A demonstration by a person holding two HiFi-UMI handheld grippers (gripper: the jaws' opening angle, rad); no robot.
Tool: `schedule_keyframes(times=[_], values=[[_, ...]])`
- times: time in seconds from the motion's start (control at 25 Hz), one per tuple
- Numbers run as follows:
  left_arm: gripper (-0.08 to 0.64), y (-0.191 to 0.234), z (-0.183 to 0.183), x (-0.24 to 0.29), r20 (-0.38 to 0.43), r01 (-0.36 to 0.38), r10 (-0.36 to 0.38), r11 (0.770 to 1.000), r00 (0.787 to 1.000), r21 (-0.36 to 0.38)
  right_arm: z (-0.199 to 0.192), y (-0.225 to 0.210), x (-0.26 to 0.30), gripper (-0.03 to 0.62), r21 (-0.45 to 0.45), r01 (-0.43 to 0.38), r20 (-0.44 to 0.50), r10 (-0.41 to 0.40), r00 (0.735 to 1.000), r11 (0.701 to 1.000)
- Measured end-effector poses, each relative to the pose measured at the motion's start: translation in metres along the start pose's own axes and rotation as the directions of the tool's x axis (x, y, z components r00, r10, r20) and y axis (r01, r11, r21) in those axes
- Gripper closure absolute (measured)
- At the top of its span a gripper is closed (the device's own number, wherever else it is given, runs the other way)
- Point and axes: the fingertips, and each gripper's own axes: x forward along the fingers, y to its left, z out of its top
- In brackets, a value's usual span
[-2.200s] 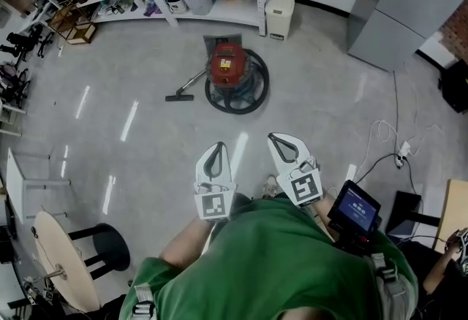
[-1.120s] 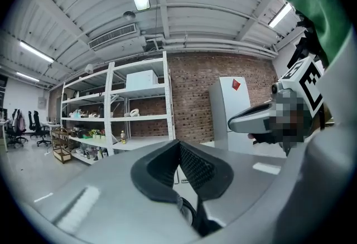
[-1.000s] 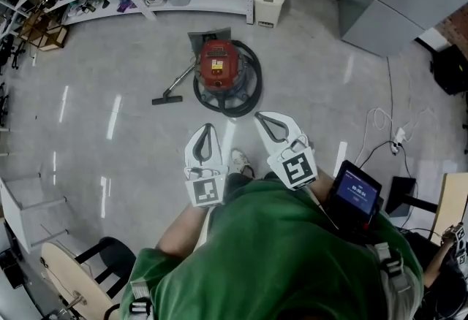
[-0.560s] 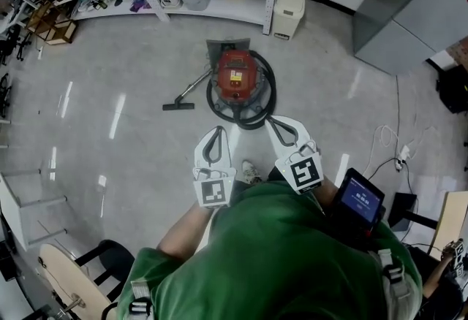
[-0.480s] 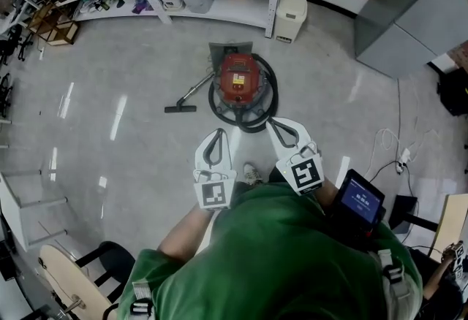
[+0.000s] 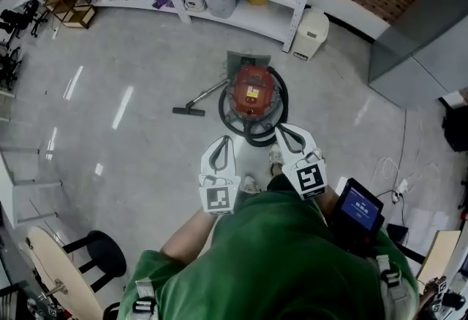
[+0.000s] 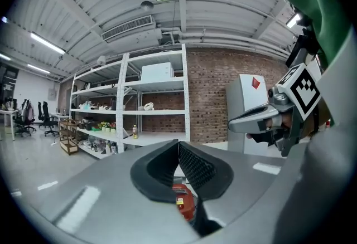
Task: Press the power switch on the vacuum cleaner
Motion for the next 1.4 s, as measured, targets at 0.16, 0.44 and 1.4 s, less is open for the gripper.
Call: schedule_keyframes(times=[0.16, 0.44, 1.4], values=[[0.552, -0.001, 0.003, 0.022, 0.007, -0.022, 0.022, 1.000, 1.000, 0.006, 0.001, -0.021, 0.015, 0.589, 0.007, -0.026, 0.002, 0.026, 1.000, 1.000], [0.553, 0.003, 0.010, 0.065, -0.030, -0.091, 0.091, 0.996, 0.995, 0.009, -0.007, -0.058, 0.051, 0.589, 0.011, -0.100, -0.002, 0.100, 0.995, 0.995], [0.552, -0.005, -0.036, 0.166, -0.179, -0.250, 0.250, 0.968, 0.952, 0.022, -0.073, -0.118, 0.147, 0.589, 0.017, -0.367, -0.088, 0.367, 0.926, 0.930]])
